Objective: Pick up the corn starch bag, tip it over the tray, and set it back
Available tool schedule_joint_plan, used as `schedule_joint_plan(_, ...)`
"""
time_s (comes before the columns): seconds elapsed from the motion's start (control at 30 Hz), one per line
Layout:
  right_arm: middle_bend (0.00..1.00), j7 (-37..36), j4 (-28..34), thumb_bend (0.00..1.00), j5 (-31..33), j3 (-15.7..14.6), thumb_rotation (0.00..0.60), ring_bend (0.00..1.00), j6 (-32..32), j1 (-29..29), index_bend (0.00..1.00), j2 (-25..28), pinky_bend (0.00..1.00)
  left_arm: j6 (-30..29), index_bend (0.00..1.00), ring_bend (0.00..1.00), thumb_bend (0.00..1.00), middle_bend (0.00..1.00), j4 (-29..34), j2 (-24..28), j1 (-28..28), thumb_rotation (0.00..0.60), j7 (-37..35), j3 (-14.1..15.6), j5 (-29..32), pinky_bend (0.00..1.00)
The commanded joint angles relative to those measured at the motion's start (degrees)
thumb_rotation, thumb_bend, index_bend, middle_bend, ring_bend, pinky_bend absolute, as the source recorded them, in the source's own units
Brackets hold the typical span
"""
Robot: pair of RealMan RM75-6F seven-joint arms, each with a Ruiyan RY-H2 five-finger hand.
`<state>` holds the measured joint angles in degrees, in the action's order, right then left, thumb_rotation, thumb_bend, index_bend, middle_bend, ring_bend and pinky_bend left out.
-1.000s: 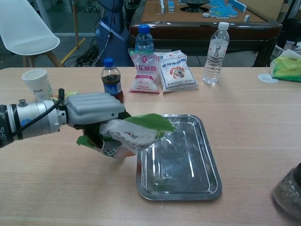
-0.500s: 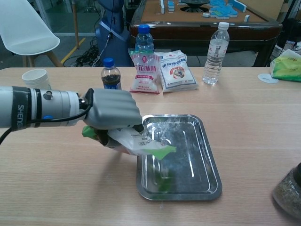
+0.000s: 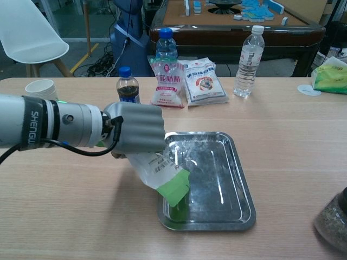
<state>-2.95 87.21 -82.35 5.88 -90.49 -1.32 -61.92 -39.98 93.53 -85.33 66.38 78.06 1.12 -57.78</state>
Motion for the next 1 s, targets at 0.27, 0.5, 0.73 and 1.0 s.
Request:
schedule_joint_plan(0.27, 0.41, -0.35, -0.40, 0.07, 0.00, 0.09, 0.600, 0.22, -0.02, -0.13, 0.31, -0.25, 0.21, -14.16, 0.51, 0.75, 0.50, 0.75, 4.94, -5.61, 6.00, 0.600, 19.03, 7.53, 12.44, 0.69)
schedule_joint_plan(0.5, 0.41, -1.07, -1.05, 0.07, 0.09, 0.10, 0.600, 0.22, -0.38, -0.55, 0.31, -0.44, 0.21, -17.93, 0.51, 0.75, 0.50, 0.75, 6.04, -6.73, 7.37, 0.600, 20.65, 8.16, 16.13, 0.69)
schedule_joint_plan(0.73, 0.41, -1.62, -1.59, 0.07, 0.15, 0.15, 0.600, 0.22, -0.59, -0.84, 0.31, -0.64, 0.21, -20.03, 0.51, 0.75, 0.50, 0.75, 7.80, -5.35, 8.65, 0.600, 20.06, 8.08, 17.42, 0.69)
schedule_joint_plan(1.0, 0.41, -1.58, -1.48, 0.07, 0.20, 0.24, 0.600, 0.22, -0.51, -0.92, 0.31, -0.54, 0.21, -19.90, 0.50, 0.75, 0.50, 0.75, 7.81, -4.56, 7.38, 0.600, 11.73, 7.10, 15.49, 0.70)
